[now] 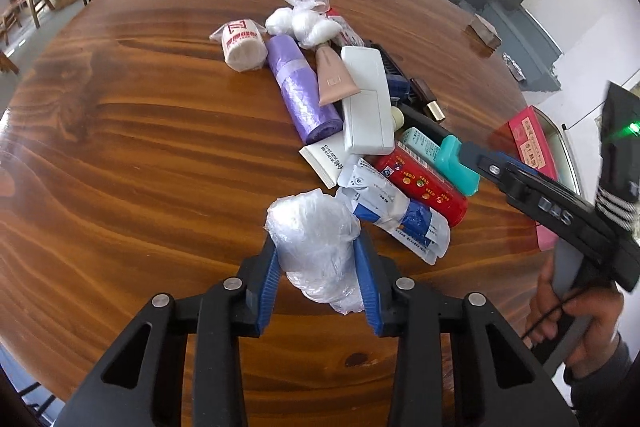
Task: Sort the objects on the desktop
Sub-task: 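Grasp the teal soap box with the right gripper while the left holds the bundle, then carry the teal soap box into the pink tin and release it with the right gripper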
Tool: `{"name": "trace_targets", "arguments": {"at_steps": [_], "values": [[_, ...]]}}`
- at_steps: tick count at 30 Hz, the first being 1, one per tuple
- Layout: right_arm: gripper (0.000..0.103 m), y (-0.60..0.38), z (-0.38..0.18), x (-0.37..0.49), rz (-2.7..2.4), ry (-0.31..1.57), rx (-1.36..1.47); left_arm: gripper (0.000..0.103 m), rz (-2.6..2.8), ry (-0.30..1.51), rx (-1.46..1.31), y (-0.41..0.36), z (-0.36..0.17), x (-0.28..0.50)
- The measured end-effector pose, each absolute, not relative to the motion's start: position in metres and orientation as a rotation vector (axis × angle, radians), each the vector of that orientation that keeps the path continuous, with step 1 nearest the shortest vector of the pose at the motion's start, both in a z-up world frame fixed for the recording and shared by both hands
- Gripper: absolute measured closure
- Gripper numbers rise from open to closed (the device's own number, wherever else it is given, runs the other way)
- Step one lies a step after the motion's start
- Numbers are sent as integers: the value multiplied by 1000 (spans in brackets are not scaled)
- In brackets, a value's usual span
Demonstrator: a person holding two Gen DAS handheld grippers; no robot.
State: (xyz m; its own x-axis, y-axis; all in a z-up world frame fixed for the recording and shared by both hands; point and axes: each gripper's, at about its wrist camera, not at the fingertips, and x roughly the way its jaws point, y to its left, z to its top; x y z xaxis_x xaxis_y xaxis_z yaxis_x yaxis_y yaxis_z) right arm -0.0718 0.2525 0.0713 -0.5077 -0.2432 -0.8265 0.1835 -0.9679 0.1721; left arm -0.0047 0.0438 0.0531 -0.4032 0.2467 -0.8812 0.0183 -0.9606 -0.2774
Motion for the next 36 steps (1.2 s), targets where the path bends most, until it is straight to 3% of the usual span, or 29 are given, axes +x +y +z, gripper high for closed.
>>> {"name": "trace_targets", "arguments": {"at_steps": [14, 16, 18, 36], "values": [[31, 251, 45, -85, -2476, -98, 1493, 64, 2548, -308, -1595, 53, 67, 1], [41, 252, 46, -82, -2474, -83, 1490, 64, 2552, -304, -1590, 54, 69, 1], [41, 253, 47, -79, -2475, -78, 1484, 64, 2556, -302, -1583, 57, 71, 1], [41, 349, 108, -42, -2736, -306, 1288, 64, 2502, -176, -1489, 130, 91, -4]]}}
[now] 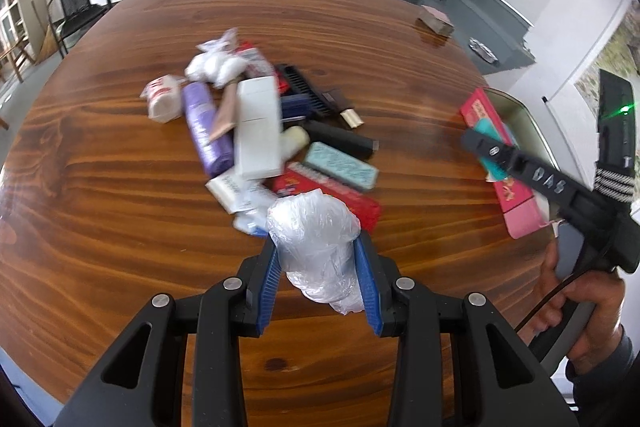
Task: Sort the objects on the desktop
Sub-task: 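Carry the teal soap box into the pink tin and release it with the right gripper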
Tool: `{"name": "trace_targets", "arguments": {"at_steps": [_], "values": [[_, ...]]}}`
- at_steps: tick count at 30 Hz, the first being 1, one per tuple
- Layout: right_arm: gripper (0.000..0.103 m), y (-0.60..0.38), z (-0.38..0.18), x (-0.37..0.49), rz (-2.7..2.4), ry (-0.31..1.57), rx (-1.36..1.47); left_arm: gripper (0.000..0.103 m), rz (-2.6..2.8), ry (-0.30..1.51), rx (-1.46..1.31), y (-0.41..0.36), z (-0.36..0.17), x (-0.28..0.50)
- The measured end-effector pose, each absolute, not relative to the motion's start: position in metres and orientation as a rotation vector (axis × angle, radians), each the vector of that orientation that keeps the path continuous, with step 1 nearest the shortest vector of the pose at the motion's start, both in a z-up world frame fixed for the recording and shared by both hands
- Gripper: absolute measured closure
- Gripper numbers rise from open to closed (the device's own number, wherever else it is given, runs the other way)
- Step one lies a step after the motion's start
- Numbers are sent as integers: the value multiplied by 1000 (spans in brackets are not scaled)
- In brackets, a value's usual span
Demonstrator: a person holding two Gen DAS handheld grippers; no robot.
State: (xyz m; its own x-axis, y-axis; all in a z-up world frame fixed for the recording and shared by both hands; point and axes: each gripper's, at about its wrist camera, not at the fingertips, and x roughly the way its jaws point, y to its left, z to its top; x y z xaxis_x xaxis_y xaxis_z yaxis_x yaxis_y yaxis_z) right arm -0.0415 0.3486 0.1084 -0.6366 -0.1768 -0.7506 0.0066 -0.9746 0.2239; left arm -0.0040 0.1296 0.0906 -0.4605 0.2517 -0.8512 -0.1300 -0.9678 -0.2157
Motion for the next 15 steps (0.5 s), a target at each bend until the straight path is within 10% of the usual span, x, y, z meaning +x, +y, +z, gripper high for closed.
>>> {"name": "trace_targets", "arguments": {"at_steps": [15], "values": [[41, 477, 91, -23, -2955, -389, 1396, 64, 2459, -86, -1422, 214, 103, 2]]}}
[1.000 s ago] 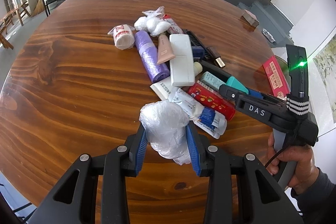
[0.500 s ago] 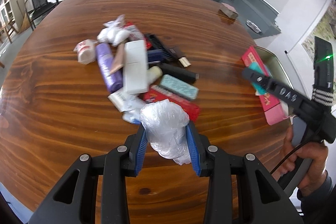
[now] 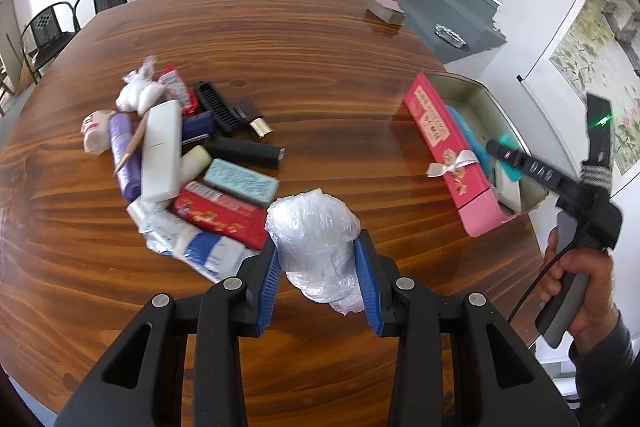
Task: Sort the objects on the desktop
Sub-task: 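Carry the teal soap box into the pink tin and release it with the right gripper, then drop the plastic-wrapped bundle into the pink tin with the left gripper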
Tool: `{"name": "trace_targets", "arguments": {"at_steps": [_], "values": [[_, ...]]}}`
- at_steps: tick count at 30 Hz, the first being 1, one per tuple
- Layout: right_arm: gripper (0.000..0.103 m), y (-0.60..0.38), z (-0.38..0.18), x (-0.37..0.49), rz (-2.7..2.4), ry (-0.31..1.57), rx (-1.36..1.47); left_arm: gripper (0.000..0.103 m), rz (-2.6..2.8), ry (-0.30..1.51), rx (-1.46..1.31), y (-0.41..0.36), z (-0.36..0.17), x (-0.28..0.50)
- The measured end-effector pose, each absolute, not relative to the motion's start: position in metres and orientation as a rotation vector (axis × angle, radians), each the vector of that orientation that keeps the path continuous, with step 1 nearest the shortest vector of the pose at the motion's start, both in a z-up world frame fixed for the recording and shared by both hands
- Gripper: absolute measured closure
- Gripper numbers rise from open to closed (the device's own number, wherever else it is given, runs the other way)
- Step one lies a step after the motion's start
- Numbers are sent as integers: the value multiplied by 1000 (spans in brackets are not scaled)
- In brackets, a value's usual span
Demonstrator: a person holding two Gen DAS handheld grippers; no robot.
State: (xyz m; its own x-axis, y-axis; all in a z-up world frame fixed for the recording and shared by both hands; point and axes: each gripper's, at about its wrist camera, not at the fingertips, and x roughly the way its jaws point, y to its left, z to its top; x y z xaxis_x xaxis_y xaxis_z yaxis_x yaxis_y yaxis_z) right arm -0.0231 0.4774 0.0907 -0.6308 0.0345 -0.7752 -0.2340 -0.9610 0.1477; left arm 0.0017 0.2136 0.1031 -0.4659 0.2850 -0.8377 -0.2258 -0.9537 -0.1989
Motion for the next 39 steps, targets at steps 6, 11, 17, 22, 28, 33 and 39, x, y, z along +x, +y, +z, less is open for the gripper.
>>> {"name": "trace_targets", "arguments": {"at_steps": [6, 11, 17, 22, 28, 33, 39], "values": [[41, 485, 69, -18, 2693, 303, -1377, 64, 2460, -64, -1411, 235, 106, 5], [41, 494, 66, -21, 2724, 327, -1431, 64, 2469, -47, -1400, 250, 106, 7], [41, 489, 60, -17, 2733, 208, -1457, 64, 2465, -26, -1385, 264, 110, 8], [41, 488, 57, -15, 2751, 152, -1489, 64, 2456, -13, -1380, 274, 111, 8], [41, 479, 58, 4, 2812, 106, -1516, 64, 2445, 2, -1361, 286, 115, 10], [41, 466, 57, 30, 2864, 57, -1563, 64, 2426, 16, -1346, 295, 116, 11], [41, 456, 57, 61, 2903, 8, -1610, 64, 2380, 58, -1312, 313, 119, 12]]}}
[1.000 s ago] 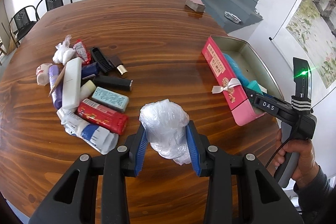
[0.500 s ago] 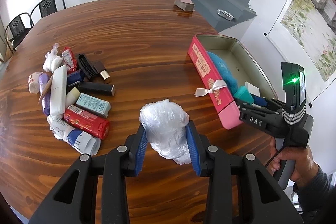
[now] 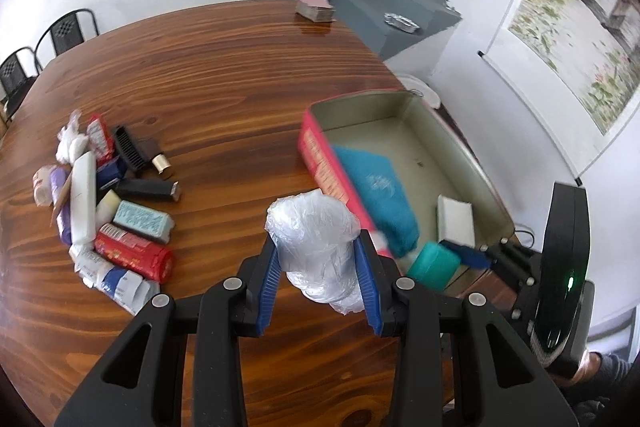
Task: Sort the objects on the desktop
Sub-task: 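Drop the plastic-wrapped bundle into the pink tin with the left gripper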
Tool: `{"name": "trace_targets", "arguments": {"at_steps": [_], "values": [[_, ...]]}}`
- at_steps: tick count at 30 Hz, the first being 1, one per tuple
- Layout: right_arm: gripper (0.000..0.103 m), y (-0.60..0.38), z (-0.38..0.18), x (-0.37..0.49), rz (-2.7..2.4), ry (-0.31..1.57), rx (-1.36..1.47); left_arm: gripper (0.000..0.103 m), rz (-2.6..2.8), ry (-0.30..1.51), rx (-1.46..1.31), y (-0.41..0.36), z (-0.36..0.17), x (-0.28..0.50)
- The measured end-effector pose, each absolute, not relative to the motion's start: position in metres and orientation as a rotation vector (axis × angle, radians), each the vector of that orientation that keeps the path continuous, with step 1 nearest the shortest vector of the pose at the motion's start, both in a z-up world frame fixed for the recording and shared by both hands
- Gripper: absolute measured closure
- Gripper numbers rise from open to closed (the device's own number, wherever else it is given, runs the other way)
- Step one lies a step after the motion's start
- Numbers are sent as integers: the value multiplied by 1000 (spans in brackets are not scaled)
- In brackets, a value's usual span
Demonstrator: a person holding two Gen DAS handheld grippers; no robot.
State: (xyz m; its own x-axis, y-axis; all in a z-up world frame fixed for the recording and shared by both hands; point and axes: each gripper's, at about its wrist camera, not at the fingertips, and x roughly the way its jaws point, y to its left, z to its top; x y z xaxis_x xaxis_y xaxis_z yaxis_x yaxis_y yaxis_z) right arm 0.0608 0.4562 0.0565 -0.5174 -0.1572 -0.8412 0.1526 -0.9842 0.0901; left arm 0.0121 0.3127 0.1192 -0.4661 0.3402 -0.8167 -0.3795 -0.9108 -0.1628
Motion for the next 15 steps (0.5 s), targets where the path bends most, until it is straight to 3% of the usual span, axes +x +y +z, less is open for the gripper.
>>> {"name": "trace_targets", "arguments": {"at_steps": [6, 10, 15], "values": [[41, 463, 70, 73, -2633, -50, 1361, 64, 2323, 96, -1273, 336, 125, 8], [32, 472, 90, 81, -2722, -72, 1277, 64, 2291, 109, -1227, 353, 133, 3], [31, 491, 103, 91, -2830, -127, 1250, 63, 2245, 113, -1202, 376, 137, -5]]}}
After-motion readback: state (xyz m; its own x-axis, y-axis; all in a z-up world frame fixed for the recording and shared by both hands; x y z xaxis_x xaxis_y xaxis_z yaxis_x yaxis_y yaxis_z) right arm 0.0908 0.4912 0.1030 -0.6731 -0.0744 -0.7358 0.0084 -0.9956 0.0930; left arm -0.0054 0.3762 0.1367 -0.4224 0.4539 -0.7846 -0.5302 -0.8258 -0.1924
